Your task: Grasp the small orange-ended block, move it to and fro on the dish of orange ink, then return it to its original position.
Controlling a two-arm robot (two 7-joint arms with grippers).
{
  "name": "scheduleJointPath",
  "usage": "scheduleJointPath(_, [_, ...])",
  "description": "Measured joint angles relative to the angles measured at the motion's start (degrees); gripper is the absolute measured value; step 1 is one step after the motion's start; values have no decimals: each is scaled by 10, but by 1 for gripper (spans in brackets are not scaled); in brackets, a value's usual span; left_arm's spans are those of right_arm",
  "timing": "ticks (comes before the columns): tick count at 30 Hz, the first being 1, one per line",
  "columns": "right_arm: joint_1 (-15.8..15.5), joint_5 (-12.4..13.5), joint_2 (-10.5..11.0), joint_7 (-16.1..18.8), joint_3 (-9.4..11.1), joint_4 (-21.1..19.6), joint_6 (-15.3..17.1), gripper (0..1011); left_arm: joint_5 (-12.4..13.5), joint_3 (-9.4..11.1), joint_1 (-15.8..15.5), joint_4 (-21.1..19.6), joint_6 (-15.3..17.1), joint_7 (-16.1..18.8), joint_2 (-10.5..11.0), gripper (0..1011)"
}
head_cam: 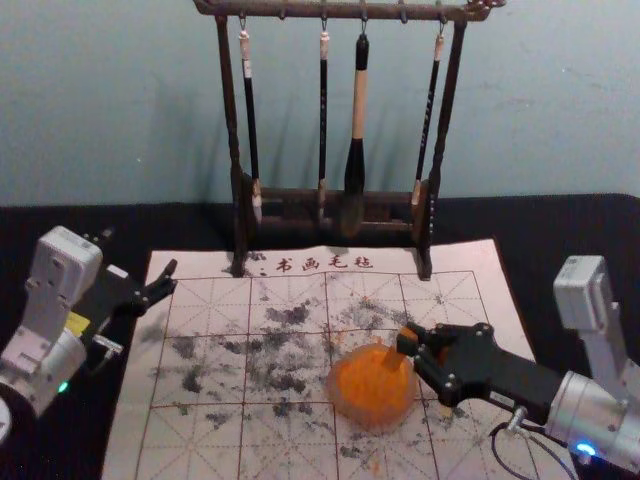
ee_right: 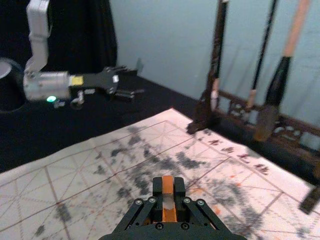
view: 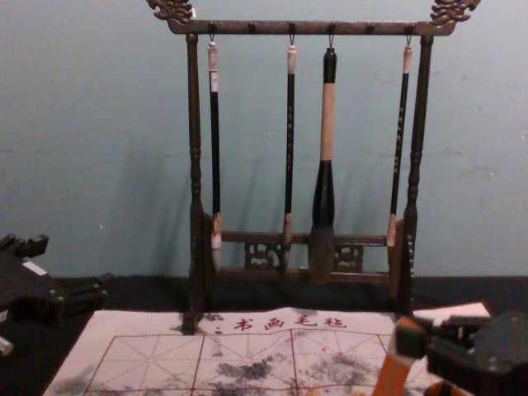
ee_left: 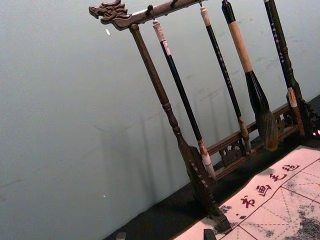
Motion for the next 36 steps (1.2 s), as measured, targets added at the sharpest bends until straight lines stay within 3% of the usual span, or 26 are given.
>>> scheduleJointPath(14, [43, -23, 5, 16, -55, 23, 23, 93, 0, 0, 0, 0, 0, 0, 0, 1001])
scheduleJointPath(23, [64, -35, -6, 12, -74, 46, 32, 93, 0, 0, 0, 0, 0, 0, 0, 1001])
scheduleJointPath(36, [84, -44, -20, 9, -85, 76, 35, 94, 0, 0, 0, 0, 0, 0, 0, 1001])
